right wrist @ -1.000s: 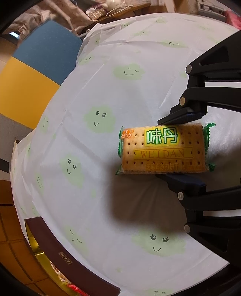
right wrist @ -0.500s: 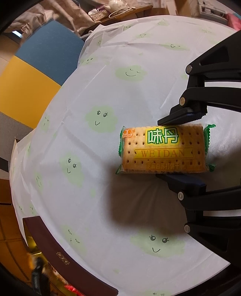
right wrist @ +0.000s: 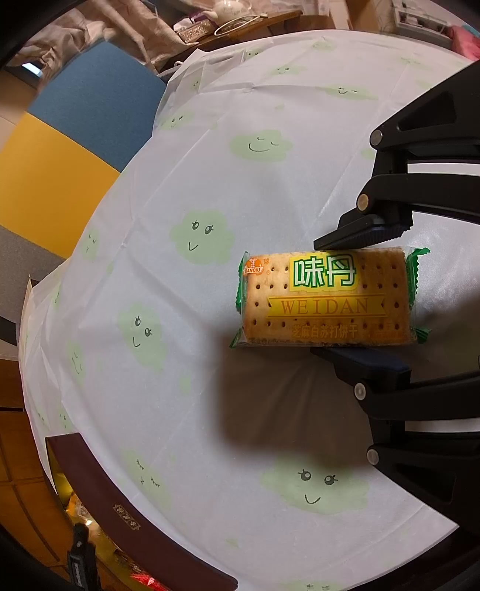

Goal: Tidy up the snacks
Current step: 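Carry the nut pouch into the gold tin and open the left tool, then carry the WEIDAN cracker over the tin and open the right tool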

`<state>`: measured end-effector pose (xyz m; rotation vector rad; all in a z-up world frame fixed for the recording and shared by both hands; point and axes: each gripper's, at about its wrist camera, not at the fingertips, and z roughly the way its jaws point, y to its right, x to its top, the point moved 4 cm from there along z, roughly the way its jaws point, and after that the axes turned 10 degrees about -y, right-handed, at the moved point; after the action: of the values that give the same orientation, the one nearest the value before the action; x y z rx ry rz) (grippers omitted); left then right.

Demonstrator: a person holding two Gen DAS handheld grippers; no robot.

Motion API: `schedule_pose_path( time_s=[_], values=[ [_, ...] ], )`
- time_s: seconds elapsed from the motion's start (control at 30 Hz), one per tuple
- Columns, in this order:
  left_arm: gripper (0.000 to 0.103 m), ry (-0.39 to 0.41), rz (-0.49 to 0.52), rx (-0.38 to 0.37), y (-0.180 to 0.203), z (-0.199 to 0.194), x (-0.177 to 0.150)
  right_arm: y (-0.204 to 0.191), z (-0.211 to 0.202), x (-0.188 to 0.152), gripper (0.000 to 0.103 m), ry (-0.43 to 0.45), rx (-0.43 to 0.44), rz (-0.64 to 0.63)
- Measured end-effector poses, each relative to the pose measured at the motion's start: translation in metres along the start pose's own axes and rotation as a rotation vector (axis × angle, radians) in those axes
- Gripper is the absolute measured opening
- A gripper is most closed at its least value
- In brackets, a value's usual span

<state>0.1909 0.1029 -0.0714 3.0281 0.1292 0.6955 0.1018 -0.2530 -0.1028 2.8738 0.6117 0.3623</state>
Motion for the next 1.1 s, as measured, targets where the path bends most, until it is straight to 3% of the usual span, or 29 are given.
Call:
schedule_pose_path(
  time_s=[0.4,1.1],
  values=[
    [0.077,0.078,0.044,-0.037,0.019,-0.048,-0.038,0.002,0.006,-0.002,0.048,0.001,-0.005,0.000],
    [0.077,0.022,0.072,-0.090,0.017,-0.053,-0.087,0.005,0.009,-0.002,0.048,-0.005,0.003,0.025]
  ],
)
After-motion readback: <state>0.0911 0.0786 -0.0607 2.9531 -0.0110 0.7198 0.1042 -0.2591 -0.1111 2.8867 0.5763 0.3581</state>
